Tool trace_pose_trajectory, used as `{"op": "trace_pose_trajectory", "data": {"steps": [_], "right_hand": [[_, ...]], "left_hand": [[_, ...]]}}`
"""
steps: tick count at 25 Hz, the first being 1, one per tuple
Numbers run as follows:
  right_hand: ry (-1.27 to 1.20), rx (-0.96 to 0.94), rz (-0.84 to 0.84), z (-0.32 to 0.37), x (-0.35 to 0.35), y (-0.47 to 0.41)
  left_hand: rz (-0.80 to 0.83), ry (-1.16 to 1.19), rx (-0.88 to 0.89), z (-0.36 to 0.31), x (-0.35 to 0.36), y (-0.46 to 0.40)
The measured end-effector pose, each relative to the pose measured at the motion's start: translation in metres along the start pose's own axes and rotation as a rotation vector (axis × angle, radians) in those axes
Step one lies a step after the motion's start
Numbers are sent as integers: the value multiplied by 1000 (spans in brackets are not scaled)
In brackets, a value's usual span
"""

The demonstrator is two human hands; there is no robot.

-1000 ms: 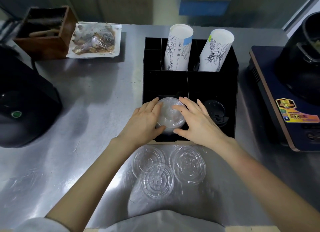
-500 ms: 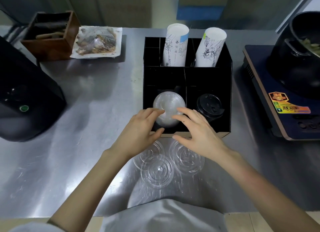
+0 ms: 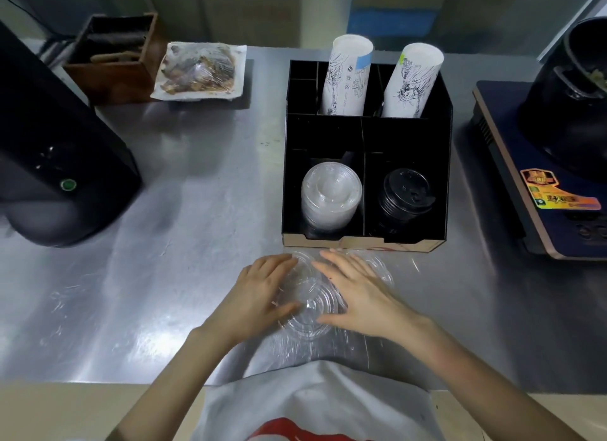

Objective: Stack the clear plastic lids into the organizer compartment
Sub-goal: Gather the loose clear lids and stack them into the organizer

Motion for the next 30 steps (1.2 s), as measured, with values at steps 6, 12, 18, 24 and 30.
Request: {"op": "trace_pose_trajectory", "data": {"steps": [6,12,18,24,30], "right_hand": [[23,-15,63,3,16,-2],[-8,49,-22,2,19,-14],[-24,45,-79,1,21,-17],[-56,64,-82,-1,18,-16],[-100,45,-144,1,3,-12]], "left_hand": [[-6,-89,-45,5,23,17],[-55,-53,-70,9,25,15],[-56,14,-100,13,30,13],[-63,58,-95,9,21,12],[-98,92,-50,2,2,9]]}}
Point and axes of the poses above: each hand's wrist, its own y-axis away from the middle knuckle, its own x-axis out of the palm, z = x × y, the point moved 3 cm from there along -y, towards the middle knuckle, and after that the axes turned 2 degrees about z, right-handed, at the moved point
